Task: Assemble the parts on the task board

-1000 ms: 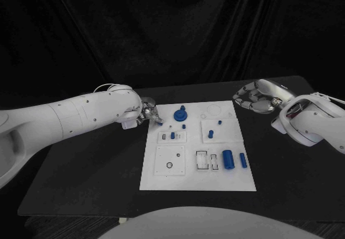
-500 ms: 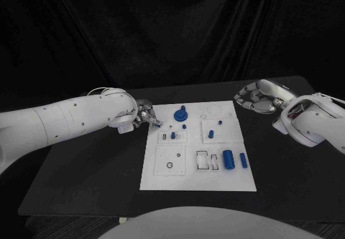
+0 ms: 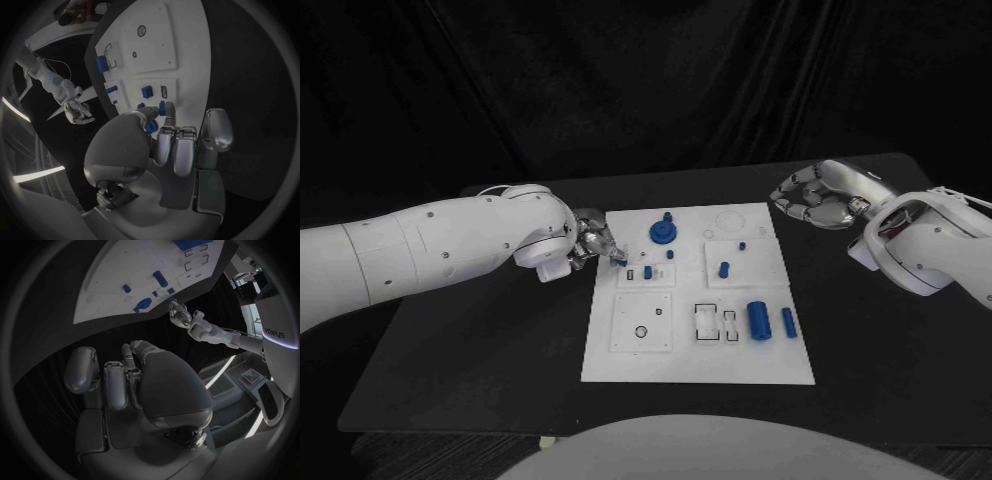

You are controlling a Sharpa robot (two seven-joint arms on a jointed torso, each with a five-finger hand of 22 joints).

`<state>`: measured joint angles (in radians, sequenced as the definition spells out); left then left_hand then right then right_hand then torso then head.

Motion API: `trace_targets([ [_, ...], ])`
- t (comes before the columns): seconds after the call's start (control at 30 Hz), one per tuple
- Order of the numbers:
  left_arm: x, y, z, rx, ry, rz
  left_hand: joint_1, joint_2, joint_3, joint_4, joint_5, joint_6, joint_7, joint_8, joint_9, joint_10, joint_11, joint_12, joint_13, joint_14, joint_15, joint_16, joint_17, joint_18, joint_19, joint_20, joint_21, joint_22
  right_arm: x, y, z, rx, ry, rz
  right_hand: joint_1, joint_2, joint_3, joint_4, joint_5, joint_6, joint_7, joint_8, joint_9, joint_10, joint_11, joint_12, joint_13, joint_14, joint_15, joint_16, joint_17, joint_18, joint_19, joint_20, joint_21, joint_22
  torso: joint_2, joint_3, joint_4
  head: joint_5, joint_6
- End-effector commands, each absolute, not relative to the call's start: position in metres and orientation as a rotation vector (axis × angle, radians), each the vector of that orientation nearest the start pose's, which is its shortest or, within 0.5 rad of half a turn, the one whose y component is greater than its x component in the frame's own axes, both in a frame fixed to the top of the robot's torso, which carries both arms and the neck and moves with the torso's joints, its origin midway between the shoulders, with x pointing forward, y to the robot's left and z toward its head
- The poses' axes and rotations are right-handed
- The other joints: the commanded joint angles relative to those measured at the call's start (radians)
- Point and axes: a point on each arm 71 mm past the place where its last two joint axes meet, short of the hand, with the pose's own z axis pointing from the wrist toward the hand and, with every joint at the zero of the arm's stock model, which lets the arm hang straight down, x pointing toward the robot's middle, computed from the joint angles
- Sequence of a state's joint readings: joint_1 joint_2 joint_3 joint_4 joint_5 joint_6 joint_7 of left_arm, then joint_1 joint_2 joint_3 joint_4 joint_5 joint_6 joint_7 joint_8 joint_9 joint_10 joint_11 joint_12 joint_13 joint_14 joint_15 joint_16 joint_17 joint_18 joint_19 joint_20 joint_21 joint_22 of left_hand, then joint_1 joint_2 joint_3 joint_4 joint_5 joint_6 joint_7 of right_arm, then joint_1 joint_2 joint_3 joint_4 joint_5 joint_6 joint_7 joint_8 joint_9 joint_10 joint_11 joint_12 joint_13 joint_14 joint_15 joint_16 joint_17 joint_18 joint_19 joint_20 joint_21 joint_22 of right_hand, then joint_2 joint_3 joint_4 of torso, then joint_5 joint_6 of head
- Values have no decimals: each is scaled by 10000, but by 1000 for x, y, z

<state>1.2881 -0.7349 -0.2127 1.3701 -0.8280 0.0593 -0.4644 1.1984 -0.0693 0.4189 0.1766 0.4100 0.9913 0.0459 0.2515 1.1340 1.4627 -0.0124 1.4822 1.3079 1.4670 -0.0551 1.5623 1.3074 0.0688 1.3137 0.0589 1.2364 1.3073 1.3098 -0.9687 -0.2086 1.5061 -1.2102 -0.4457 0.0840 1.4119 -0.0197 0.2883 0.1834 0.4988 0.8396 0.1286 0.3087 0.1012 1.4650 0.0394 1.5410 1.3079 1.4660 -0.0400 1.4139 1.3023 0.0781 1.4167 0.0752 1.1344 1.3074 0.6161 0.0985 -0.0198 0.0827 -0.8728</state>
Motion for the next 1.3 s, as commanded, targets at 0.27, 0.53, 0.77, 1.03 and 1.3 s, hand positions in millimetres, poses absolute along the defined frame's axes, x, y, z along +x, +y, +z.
trace_targets([
  [0.27, 485, 208, -249, -4489, 23998, -4411, -199, 45, 62, 25, -59, 21, 13, -43, 17, 272, -18, -76, 1966, 755, 14, -66, 2243, 151, -124, 5, -89, 1513, 481, -270, -183, 96, 16179, 6859, 4, 29, 32, -35, 52, 88, -14, 43, 13, 517, 20, -58, 1731, 465, 73, -86, -36, 142, -55, -16, -58, 1341, 9, -13, -13, 53, 2],
  [0.53, 483, 204, -251, -4430, 24061, -4470, -218, 84, 73, 27, -51, 13, 14, -47, 20, 292, -17, -53, 1982, 769, 15, -59, 2262, 145, -103, 6, -63, 1522, 481, -269, -183, 80, 16157, 6885, 1, 23, 34, -40, 51, 71, -13, 34, 9, 508, 18, -64, 1717, 461, 72, -95, -44, 142, -57, -16, -66, 1339, 13, -8, -16, 96, 2],
  [0.77, 485, 201, -253, -4401, 24037, -4541, -221, 107, 82, 21, -48, 3, 14, -51, 22, 295, -18, -50, 1983, 775, 16, -55, 2270, 144, -99, 6, -60, 1523, 481, -269, -183, 64, 16141, 6900, 1, 23, 34, -40, 51, 71, -13, 34, 9, 508, 18, -64, 1717, 461, 72, -95, -44, 142, -57, -16, -66, 1339, 25, -22, -2, 146, 2],
  [1.03, 484, 197, -256, -4064, 24185, -4497, -222, 143, 96, 6, -42, 1, 12, -45, 34, 315, -19, -26, 1999, 788, 16, -48, 2288, 140, -84, 7, -43, 1529, 481, -270, -183, 65, 16131, 6898, -2, 22, 40, -46, 51, 56, -15, 26, 6, 504, 14, -68, 1711, 457, 69, -103, -51, 146, -64, -18, -91, 1332, 28, -24, -4, 126, 2],
  [1.3, 484, 196, -259, -3861, 24249, -4367, -230, 153, 96, 4, -45, 5, 14, -38, 42, 314, -18, -28, 1998, 789, 16, -48, 2288, 140, -83, 7, -42, 1529, 481, -270, -183, 61, 16129, 6899, -2, 22, 40, -46, 51, 56, -15, 26, 6, 504, 14, -68, 1711, 457, 69, -103, -51, 146, -64, -18, -91, 1332, 24, -22, -18, 122, 2],
])
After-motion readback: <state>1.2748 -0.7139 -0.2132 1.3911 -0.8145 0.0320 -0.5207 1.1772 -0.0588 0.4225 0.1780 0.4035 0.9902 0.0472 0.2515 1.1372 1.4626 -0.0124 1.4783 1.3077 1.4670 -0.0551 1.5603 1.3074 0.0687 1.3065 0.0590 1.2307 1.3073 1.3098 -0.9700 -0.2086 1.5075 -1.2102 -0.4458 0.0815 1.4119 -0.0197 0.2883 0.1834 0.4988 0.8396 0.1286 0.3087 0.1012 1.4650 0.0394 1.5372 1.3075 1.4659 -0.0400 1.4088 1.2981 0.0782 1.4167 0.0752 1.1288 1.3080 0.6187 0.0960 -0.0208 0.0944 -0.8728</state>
